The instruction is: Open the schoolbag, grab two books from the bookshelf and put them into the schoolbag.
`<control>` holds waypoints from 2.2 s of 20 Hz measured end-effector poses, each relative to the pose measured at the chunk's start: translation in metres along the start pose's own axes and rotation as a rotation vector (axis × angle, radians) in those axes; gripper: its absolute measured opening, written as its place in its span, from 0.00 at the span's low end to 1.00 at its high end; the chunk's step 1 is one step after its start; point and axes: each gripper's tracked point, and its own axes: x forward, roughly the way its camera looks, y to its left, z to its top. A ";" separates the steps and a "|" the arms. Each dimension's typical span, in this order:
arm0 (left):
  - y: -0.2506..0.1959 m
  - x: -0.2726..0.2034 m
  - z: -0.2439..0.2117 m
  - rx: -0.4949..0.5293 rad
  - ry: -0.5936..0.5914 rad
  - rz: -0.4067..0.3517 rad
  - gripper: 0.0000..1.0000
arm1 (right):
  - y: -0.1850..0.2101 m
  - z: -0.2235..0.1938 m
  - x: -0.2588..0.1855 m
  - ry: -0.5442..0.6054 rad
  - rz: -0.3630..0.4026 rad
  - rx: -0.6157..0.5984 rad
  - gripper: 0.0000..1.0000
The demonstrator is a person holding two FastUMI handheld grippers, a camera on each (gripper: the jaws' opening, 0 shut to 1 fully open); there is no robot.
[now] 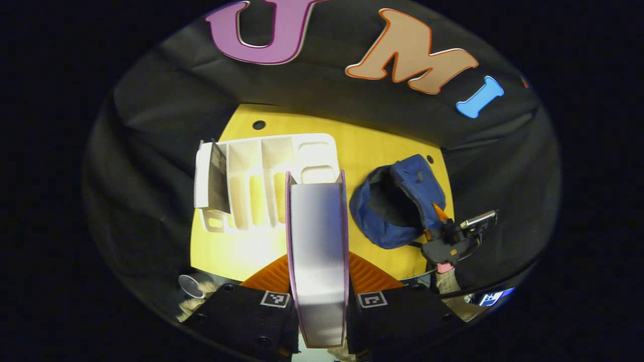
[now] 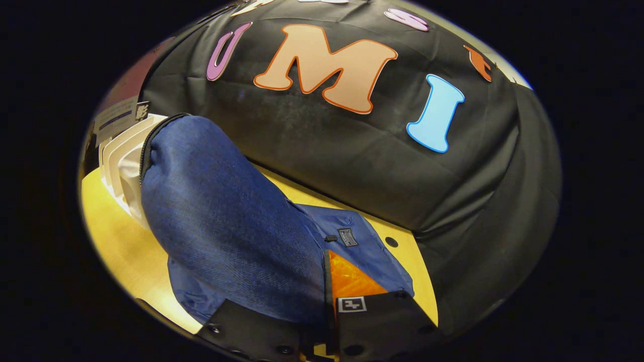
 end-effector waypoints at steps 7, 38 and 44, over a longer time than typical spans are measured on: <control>-0.059 0.073 -0.020 0.034 0.001 -0.195 0.35 | -0.002 0.002 -0.002 -0.001 0.012 0.031 0.10; -0.205 0.315 0.020 -0.378 -0.342 -0.634 0.34 | -0.005 0.009 0.002 -0.092 0.125 0.226 0.08; -0.215 0.336 0.026 -0.439 -0.371 -0.658 0.35 | 0.003 0.007 0.005 -0.094 0.138 0.260 0.08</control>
